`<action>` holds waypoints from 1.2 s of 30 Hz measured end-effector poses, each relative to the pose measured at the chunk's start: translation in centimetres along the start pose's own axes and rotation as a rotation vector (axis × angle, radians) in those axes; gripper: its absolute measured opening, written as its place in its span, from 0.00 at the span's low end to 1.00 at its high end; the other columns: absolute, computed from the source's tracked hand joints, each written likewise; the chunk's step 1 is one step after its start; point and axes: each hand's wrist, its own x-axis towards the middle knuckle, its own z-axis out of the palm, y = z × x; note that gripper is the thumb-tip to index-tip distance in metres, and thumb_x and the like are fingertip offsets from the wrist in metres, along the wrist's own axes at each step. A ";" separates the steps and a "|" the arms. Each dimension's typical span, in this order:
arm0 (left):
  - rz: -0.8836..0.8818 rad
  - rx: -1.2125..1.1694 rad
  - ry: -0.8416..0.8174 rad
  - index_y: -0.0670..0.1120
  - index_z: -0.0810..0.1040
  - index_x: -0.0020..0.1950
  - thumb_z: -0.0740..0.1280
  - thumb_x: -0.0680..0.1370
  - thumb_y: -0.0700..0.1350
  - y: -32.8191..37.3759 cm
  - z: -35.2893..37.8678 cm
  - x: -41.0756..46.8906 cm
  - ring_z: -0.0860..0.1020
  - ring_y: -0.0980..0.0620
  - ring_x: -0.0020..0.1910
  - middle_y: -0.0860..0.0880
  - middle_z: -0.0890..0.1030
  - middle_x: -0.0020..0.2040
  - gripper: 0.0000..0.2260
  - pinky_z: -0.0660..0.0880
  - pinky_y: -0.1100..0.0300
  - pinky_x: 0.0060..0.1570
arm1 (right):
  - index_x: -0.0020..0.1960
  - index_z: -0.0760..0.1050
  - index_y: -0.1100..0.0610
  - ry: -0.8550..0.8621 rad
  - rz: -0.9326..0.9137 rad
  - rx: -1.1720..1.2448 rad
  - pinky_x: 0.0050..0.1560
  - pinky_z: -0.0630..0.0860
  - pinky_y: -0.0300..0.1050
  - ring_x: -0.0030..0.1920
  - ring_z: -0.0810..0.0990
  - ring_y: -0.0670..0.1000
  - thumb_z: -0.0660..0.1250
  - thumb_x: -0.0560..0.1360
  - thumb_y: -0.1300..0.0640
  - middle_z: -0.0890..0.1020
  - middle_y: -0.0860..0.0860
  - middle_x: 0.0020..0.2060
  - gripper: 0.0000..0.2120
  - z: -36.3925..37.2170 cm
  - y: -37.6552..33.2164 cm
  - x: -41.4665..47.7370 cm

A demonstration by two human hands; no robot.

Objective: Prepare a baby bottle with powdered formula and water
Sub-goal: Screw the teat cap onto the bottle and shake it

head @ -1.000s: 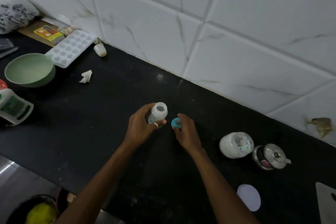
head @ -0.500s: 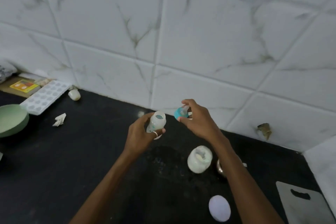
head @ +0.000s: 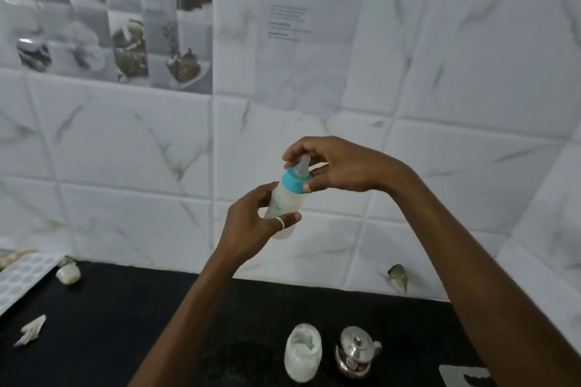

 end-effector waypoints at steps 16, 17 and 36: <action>-0.043 -0.064 0.006 0.60 0.76 0.61 0.78 0.70 0.54 3.0 -0.9 -1.1 0.81 0.60 0.52 0.63 0.81 0.53 0.22 0.77 0.66 0.49 | 0.62 0.79 0.47 -0.073 -0.041 -0.202 0.63 0.79 0.52 0.61 0.79 0.45 0.76 0.73 0.59 0.81 0.41 0.59 0.19 -1.0 -2.4 0.2; -0.042 -0.056 0.015 0.60 0.75 0.61 0.78 0.70 0.54 3.1 -0.9 -1.2 0.80 0.61 0.52 0.63 0.81 0.53 0.22 0.75 0.69 0.47 | 0.63 0.79 0.47 -0.073 -0.030 -0.215 0.63 0.79 0.52 0.60 0.79 0.44 0.76 0.74 0.58 0.81 0.41 0.59 0.19 -0.9 -2.6 0.3; -0.006 0.093 0.336 0.49 0.77 0.68 0.78 0.69 0.57 2.7 1.1 -4.1 0.79 0.56 0.54 0.53 0.82 0.59 0.29 0.76 0.66 0.48 | 0.43 0.82 0.56 0.320 0.266 -0.434 0.31 0.69 0.40 0.35 0.79 0.48 0.68 0.74 0.33 0.84 0.50 0.37 0.25 4.9 -4.2 0.5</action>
